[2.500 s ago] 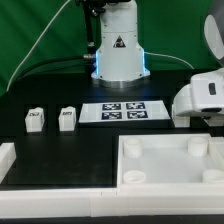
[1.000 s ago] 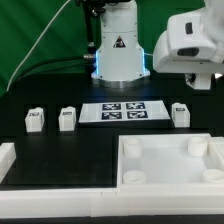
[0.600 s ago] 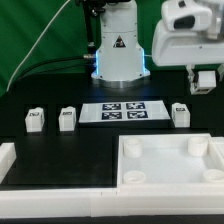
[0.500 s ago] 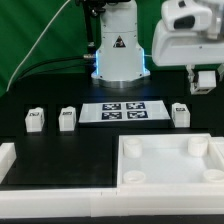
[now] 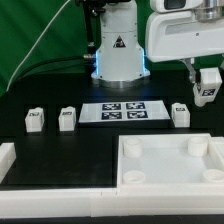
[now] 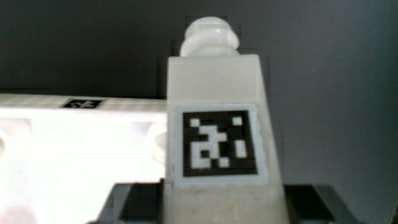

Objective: Assemble one leg

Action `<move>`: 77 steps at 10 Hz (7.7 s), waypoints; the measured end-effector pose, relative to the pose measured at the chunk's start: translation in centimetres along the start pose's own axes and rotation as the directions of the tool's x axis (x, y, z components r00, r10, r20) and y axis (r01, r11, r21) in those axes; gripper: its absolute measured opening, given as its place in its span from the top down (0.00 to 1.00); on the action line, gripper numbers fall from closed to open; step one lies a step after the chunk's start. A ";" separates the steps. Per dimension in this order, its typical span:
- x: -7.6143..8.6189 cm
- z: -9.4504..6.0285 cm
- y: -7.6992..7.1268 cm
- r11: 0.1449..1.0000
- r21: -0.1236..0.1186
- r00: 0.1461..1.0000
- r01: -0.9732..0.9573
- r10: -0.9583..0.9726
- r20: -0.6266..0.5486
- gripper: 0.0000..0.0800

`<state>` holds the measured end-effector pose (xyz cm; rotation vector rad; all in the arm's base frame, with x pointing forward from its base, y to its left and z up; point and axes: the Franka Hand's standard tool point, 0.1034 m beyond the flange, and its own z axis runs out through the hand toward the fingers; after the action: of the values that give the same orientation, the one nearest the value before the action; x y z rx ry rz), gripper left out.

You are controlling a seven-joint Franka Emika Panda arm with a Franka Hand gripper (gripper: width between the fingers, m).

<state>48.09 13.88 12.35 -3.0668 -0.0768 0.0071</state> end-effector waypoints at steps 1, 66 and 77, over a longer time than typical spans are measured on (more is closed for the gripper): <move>0.0 0.0 0.0 1.000 0.000 1.000 0.000 0.000 0.001 0.63; 14.9 0.9 5.2 0.966 -0.118 0.807 0.229 -0.256 -0.532 0.19; 14.9 1.4 4.3 0.968 0.003 0.964 0.250 -0.248 -0.098 0.19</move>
Offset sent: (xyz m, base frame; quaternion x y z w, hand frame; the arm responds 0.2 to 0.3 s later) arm 0.0083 -0.0230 -0.0153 -0.0309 0.0490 -0.0797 0.9951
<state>63.19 10.45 10.64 -3.0121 -0.4532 -0.1550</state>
